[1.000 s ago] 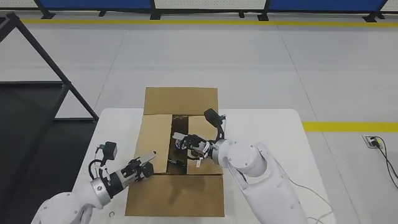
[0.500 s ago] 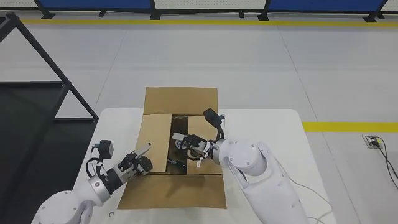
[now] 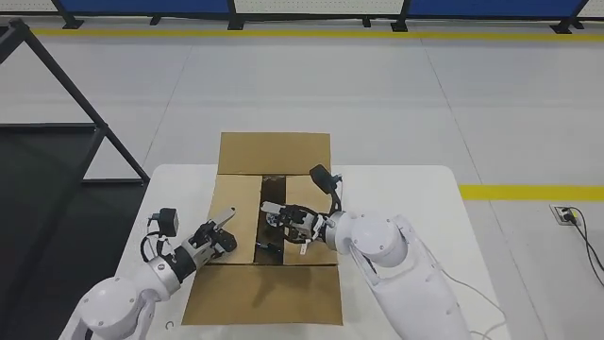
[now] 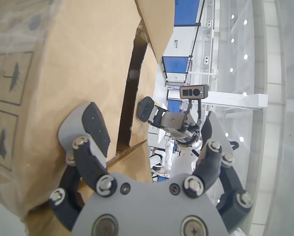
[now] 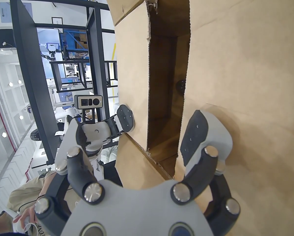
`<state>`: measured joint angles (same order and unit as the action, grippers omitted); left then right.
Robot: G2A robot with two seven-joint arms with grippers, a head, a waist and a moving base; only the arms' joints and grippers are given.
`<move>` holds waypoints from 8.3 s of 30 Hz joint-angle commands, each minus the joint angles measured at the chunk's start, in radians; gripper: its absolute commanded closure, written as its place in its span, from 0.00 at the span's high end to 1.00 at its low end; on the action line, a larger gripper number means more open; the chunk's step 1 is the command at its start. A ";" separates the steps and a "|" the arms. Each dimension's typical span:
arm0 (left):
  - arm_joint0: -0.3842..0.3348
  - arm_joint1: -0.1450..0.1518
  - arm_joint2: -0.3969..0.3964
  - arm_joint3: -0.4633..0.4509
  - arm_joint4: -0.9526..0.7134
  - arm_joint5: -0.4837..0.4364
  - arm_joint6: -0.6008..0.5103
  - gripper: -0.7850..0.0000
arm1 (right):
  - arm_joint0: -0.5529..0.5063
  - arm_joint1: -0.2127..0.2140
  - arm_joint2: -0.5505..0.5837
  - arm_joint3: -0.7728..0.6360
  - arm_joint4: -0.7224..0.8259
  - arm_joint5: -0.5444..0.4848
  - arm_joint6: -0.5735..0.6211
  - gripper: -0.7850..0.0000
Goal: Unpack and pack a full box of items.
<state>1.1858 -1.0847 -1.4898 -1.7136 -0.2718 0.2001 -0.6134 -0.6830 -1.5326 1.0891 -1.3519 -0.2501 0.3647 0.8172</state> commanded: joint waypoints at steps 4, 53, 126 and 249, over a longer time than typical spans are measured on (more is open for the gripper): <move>-0.009 -0.001 0.013 0.013 0.004 0.003 0.003 1.00 | -0.002 0.004 0.002 0.004 0.002 0.001 0.005 1.00; 0.331 0.034 -0.394 -0.172 -0.208 -0.244 -0.215 1.00 | -0.285 0.114 0.311 -0.465 0.140 -0.044 0.357 1.00; -0.329 0.079 -0.195 0.347 0.039 -0.320 -0.360 1.00 | -0.502 0.238 0.308 -0.294 0.379 -0.244 0.294 0.33; -1.040 -0.108 0.430 1.400 0.203 -0.947 -0.380 1.00 | -1.121 0.376 0.564 -0.866 0.506 -0.440 0.043 1.00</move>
<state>0.1460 -1.1927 -1.0561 -0.3169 -0.0557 -0.7277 -0.9817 -1.8121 -1.1577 1.6567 -2.2167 0.2616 -0.0908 0.8532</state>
